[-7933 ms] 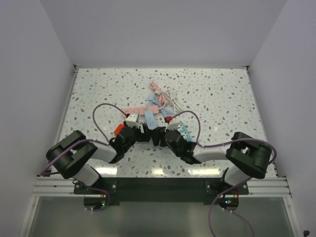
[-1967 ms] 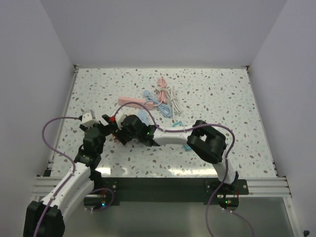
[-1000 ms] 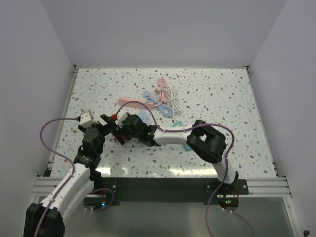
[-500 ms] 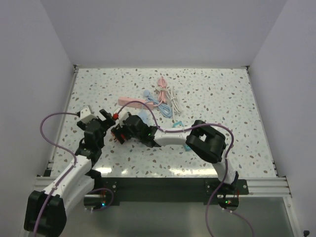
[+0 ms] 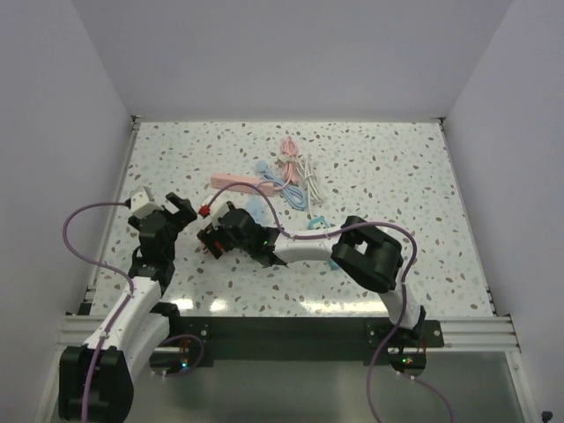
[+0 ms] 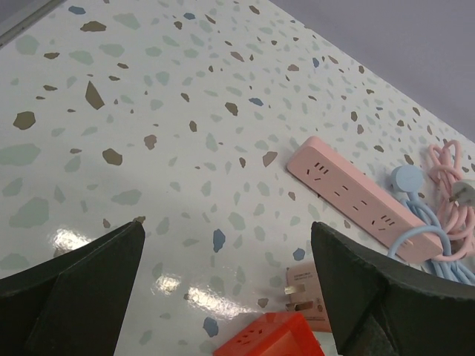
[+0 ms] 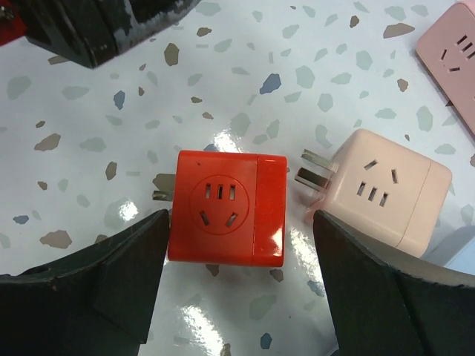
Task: Insert the plug
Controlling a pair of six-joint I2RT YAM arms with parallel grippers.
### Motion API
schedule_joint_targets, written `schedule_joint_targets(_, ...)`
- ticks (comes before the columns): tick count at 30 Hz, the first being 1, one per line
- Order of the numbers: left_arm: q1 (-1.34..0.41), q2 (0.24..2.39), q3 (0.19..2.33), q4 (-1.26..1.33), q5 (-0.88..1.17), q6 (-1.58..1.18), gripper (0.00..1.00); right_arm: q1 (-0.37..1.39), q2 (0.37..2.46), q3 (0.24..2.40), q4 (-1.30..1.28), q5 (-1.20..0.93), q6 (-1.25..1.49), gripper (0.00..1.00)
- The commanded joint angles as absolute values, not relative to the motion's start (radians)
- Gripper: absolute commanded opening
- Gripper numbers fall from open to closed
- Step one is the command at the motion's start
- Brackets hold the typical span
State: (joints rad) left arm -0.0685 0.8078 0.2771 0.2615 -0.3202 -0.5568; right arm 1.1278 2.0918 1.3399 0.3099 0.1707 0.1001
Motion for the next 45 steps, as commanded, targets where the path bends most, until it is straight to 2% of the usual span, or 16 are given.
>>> schedule_joint_targets(1,-0.046,0.795,0.29,0.313,-0.25,-0.575,1.0,1.137,2.112,1.299,0.069,0.184,0.133,0.81)
schedule_joint_targets(19,-0.043,0.746,0.278,0.301,-0.224,-0.574,1.0,1.137,2.19,1.436,-0.08,0.11,0.115,0.81)
schedule_joint_targets(21,-0.043,0.741,0.276,0.299,-0.219,-0.574,1.0,1.137,2.197,1.436,-0.071,0.114,0.11,0.7)
schedule_joint_targets(22,-0.043,0.739,0.276,0.301,-0.213,-0.574,1.0,1.137,2.198,1.436,-0.058,0.118,0.112,0.59)
schedule_joint_targets(27,-0.043,0.729,0.27,0.305,-0.189,-0.577,1.0,1.134,2.186,1.428,-0.011,0.112,0.089,0.31)
schedule_joint_targets(28,-0.043,0.729,0.27,0.308,-0.175,-0.577,1.0,1.134,2.172,1.422,0.0,0.107,0.077,0.22)
schedule_joint_targets(30,-0.043,0.73,0.27,0.317,-0.16,-0.574,1.0,1.132,2.12,1.404,0.035,0.107,0.063,0.17)
schedule_joint_targets(33,-0.043,0.732,0.281,0.328,-0.111,-0.568,1.0,1.132,2.013,1.361,0.066,0.141,0.023,0.02)
schedule_joint_targets(41,-0.041,0.759,0.324,0.379,0.155,-0.551,1.0,1.132,1.729,1.172,0.083,0.267,-0.101,0.0)
schedule_joint_targets(45,-0.041,0.779,0.328,0.436,0.325,-0.569,1.0,1.132,1.577,1.033,0.188,0.33,-0.126,0.0)
